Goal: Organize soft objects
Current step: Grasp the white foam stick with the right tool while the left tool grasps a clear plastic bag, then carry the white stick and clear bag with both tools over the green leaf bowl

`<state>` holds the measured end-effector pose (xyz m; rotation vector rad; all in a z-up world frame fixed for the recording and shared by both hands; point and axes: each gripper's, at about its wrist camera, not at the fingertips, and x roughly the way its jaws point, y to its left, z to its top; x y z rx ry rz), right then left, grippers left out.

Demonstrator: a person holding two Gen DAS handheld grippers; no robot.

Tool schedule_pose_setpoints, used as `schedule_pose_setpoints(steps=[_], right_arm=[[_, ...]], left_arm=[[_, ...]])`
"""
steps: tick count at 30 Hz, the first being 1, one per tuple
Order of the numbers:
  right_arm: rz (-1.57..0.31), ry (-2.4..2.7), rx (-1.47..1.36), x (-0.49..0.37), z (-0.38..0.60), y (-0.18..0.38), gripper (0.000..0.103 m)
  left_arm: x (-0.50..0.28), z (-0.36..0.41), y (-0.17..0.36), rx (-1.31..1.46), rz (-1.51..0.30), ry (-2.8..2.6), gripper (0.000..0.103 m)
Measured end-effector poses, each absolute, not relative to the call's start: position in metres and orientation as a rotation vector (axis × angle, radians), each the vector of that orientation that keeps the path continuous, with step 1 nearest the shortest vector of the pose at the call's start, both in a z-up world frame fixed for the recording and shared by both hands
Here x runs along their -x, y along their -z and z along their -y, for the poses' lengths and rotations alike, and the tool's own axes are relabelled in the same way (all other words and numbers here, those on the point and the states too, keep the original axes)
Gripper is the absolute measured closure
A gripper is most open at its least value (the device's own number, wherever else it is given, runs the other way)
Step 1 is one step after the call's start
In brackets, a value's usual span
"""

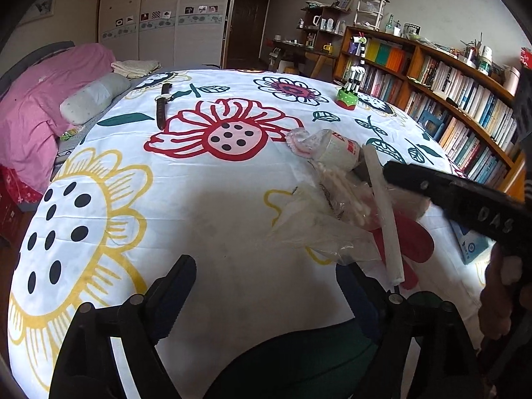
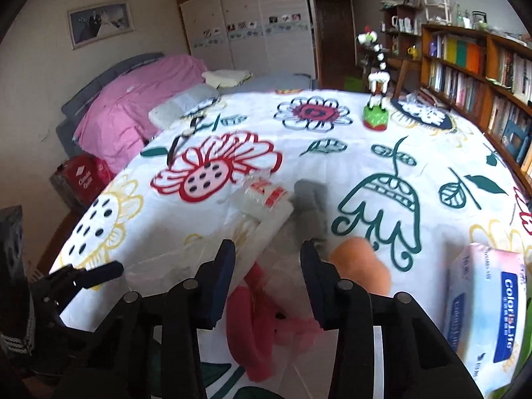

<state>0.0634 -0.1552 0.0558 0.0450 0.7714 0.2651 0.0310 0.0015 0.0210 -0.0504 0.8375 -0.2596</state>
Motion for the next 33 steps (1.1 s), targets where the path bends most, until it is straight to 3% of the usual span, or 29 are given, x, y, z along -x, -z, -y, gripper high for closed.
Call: schedule_pose_setpoints(steps=[7,12,17,22,33], right_arm=[[-0.666,-0.248,-0.066,-0.048,0.158,-0.075,0.061],[-0.744,-0.308,-0.068,-0.059,0.147,-0.066,0.063],[-0.835,-0.332,-0.112,-0.074,0.146,-0.042,0.082],[-0.819,-0.333,-0.135,-0.071,0.152,-0.044,0.091],[-0.730,-0.315,-0.234,-0.036,0.191,-0.076,0.091]], left_arm=[[-0.025,-0.007,-0.021,0.054,-0.839,0.241,0.008],[-0.024,-0.010,-0.019,0.060,-0.846,0.233,0.008],[-0.023,-0.012,-0.019,0.067,-0.846,0.229,0.004],[-0.022,-0.014,-0.020,0.072,-0.846,0.226,0.003],[-0.010,-0.010,-0.028,0.082,-0.820,0.229,0.003]])
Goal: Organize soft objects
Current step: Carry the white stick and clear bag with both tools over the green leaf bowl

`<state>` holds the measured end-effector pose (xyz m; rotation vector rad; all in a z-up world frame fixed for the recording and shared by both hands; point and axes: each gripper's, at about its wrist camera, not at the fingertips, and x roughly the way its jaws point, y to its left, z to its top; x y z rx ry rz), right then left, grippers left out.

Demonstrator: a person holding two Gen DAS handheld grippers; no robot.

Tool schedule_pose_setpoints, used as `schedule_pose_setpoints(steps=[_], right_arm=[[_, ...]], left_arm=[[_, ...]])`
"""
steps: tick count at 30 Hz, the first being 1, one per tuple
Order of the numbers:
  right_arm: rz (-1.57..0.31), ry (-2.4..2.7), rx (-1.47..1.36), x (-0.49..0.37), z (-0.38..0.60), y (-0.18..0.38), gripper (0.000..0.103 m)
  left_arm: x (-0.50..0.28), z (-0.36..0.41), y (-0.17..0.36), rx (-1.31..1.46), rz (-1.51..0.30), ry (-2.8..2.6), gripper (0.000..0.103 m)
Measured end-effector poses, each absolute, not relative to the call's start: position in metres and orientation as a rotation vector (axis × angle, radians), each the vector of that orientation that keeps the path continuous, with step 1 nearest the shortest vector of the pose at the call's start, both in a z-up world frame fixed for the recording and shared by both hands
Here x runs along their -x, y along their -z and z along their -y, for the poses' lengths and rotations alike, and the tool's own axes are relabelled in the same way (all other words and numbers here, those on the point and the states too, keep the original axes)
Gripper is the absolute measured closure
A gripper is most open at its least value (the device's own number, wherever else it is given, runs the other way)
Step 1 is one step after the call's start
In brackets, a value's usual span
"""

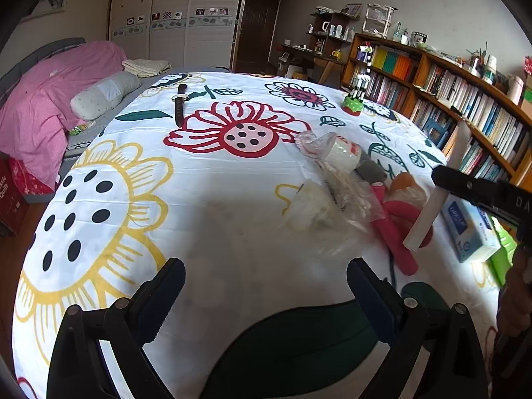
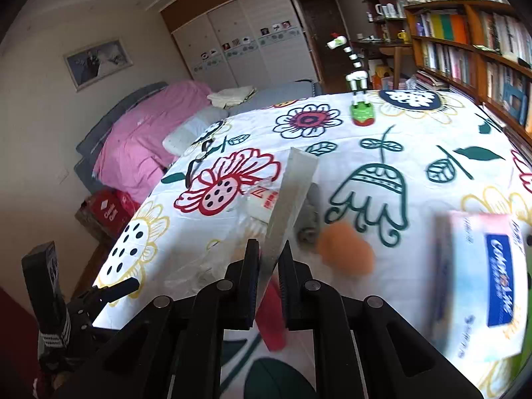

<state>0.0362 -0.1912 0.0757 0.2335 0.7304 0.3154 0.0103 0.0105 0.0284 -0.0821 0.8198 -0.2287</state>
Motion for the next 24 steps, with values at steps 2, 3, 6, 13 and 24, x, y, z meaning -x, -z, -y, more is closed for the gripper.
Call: schedule_pose_setpoints(steps=[2,3,6,13,24], right_arm=[[-0.723,-0.304,-0.250,-0.029,0.200,-0.076,0.092],[-0.724,-0.297,-0.258,-0.025,0.204,-0.076,0.091],[-0.726,-0.294,-0.273,-0.018,0.211,-0.074,0.092],[-0.702,-0.319,-0.298,-0.003,0.221,-0.078,0.091],[-0.687,-0.344,-0.330,0.011,0.234,-0.079,0.091]], left_arm=[[-0.009,-0.007,-0.030,0.075,-0.815,0.240,0.003],[-0.009,-0.004,-0.031,0.065,-0.814,0.244,0.003],[-0.014,0.006,-0.034,0.034,-0.808,0.262,0.003],[-0.040,0.036,-0.024,-0.062,-0.840,0.316,0.003],[-0.047,0.042,-0.017,-0.025,-0.873,0.353,0.091]])
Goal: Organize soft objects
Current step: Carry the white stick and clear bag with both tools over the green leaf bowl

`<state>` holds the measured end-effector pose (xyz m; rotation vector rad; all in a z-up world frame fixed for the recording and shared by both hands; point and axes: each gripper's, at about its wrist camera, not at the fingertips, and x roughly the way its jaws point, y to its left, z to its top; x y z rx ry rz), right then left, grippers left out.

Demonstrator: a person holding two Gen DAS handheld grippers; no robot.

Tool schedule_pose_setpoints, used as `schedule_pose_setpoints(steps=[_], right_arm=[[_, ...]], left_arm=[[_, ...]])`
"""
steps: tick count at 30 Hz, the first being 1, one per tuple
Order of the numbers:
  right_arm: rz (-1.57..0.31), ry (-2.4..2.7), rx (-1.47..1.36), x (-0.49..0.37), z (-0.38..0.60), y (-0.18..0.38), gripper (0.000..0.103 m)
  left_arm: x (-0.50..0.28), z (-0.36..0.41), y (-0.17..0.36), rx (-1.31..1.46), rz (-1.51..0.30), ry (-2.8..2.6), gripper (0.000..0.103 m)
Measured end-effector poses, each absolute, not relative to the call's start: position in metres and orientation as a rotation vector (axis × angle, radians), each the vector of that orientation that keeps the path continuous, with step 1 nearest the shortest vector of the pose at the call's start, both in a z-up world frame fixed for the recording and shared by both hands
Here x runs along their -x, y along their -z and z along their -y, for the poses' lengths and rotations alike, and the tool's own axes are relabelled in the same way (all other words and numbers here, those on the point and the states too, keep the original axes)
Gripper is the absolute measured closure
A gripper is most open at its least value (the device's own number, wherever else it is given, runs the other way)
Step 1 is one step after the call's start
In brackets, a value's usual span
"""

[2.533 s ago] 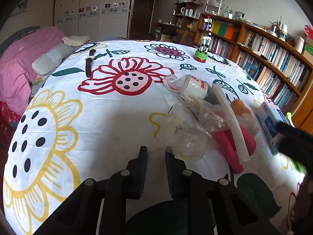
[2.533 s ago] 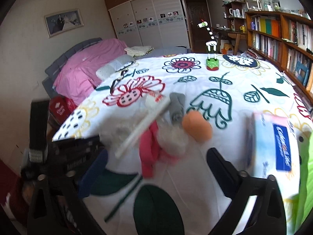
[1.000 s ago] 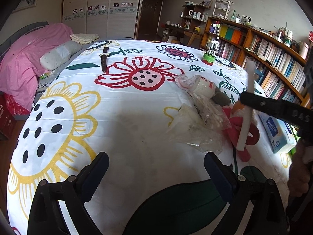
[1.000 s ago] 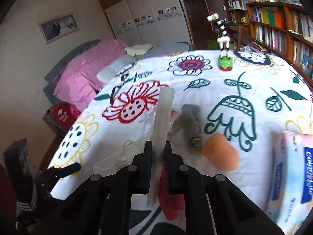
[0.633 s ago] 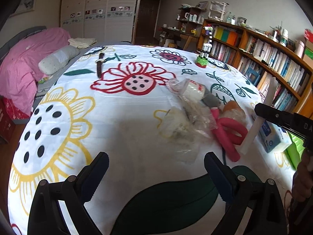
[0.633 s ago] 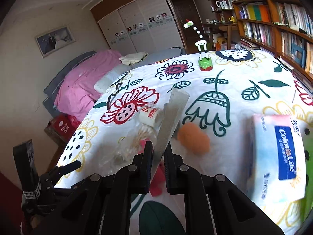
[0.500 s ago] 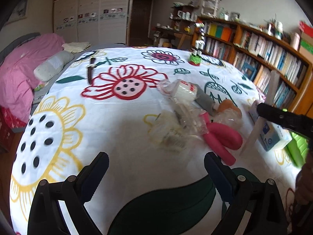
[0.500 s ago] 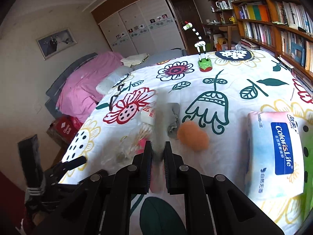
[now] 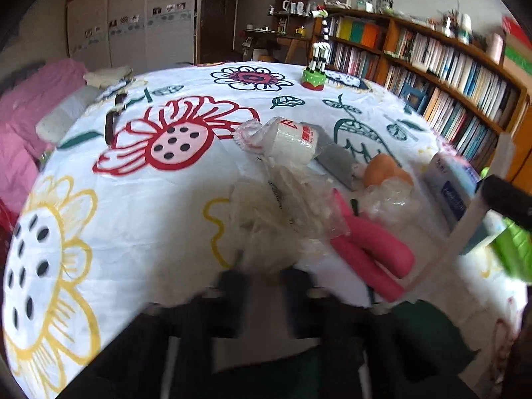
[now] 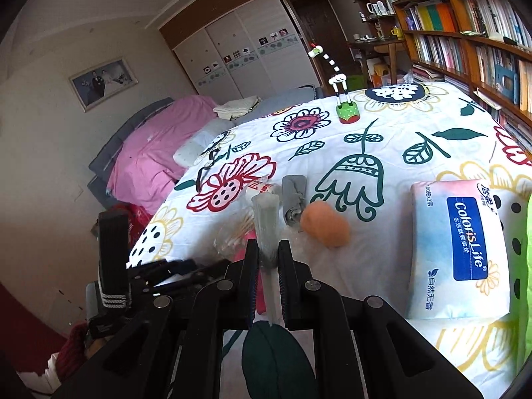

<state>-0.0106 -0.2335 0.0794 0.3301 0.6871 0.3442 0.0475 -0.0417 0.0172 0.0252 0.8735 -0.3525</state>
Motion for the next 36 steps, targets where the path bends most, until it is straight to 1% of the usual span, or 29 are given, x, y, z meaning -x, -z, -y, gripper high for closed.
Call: schedule_pose_setpoints(steps=[4,14,24,36], right_arm=[[-0.684,-0.355,-0.362,0.012,0.240,-0.080,0.092],[-0.655,-0.369,-0.400,0.025,0.253,-0.090,0.092],[-0.614,-0.346,-0.436,0.053,0.279,-0.102,0.092],[-0.507,-0.169,-0.468,0.114,0.361,-0.128,0.092]], left_arm=[[-0.035,0.029,-0.024,0.034,-0.843,0.320,0.094],[-0.012,0.022,-0.051,0.053,-0.784,0.296,0.094],[-0.001,0.053,-0.064,0.024,-0.757,0.368,0.094],[0.009,0.122,-0.083,-0.033,-0.719,0.528,0.094]])
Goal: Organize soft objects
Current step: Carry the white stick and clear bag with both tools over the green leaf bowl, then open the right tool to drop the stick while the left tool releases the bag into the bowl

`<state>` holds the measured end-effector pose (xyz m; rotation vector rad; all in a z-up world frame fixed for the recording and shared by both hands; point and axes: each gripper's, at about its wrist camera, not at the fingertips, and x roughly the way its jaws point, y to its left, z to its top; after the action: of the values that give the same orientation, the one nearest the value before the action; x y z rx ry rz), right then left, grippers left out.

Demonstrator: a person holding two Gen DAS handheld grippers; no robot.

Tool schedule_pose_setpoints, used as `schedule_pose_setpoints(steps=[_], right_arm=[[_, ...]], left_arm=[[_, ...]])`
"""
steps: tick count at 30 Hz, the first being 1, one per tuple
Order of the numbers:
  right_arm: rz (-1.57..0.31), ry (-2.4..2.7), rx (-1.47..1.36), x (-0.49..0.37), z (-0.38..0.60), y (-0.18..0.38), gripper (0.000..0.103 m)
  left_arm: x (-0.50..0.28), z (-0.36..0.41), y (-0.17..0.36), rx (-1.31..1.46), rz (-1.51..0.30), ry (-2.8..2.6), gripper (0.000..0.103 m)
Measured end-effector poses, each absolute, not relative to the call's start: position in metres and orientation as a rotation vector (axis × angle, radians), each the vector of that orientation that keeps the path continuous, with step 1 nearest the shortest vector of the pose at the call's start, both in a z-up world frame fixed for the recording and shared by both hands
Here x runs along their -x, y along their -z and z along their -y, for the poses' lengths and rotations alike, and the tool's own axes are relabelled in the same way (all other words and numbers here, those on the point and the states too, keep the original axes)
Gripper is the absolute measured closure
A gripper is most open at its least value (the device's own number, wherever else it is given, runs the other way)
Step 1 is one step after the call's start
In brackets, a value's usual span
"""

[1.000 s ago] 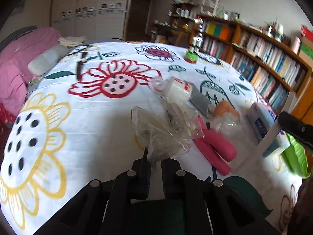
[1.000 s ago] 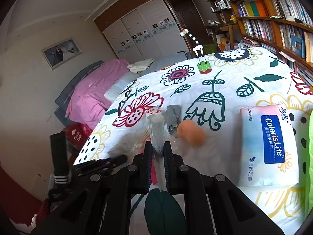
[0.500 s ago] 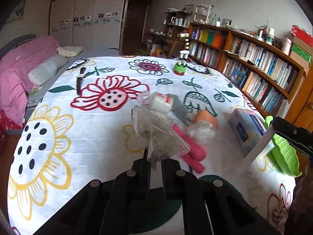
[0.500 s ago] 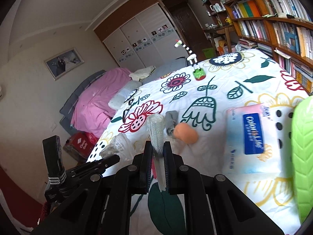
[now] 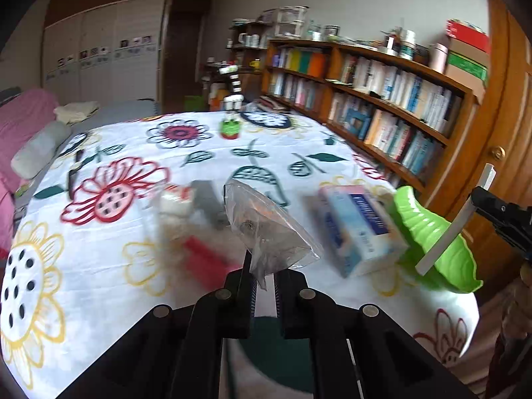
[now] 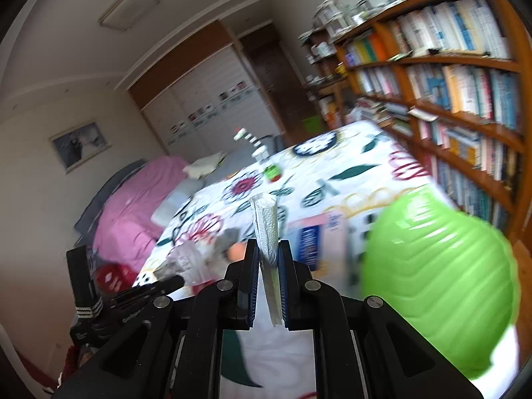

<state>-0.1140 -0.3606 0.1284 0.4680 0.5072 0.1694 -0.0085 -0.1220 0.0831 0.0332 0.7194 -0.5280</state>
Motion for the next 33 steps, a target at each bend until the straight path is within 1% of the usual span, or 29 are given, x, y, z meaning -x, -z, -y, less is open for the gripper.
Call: schedule_pose_setpoints(steps=[7,14,22,27,28,29,31,33], right_arm=[[-0.460,-0.020,-0.464,0.149,0.409,-0.139,0.092],[-0.487,0.100,-0.444,0.168,0.446,-0.134,0.092],[-0.603,0.170,-0.445,0.160,0.475,-0.112,0.091],[-0.677,0.176,-0.436,0.139,0.483,-0.094,0.090],[-0.692,0.175,-0.440,0.133,0.484,-0.091,0.086],[-0.706,0.178,-0.446,0.128,0.486,-0.088,0.078],[-0.719,0.196,-0.461,0.120,0.489,-0.083,0.065],[-0.710,0.186,-0.496,0.116,0.493,-0.079,0.064]], left_arm=[[0.018,0.158,-0.092,-0.082,-0.703,0.602,0.094],[0.023,0.191,-0.097,-0.108,-0.697,0.665,0.094],[0.030,0.222,-0.099,-0.138,-0.697,0.726,0.094],[0.031,0.236,-0.098,-0.158,-0.701,0.745,0.093],[0.031,0.238,-0.097,-0.162,-0.702,0.749,0.093],[0.031,0.241,-0.097,-0.166,-0.703,0.752,0.093],[0.032,0.246,-0.096,-0.172,-0.704,0.760,0.093],[0.031,0.250,-0.096,-0.178,-0.705,0.766,0.093]])
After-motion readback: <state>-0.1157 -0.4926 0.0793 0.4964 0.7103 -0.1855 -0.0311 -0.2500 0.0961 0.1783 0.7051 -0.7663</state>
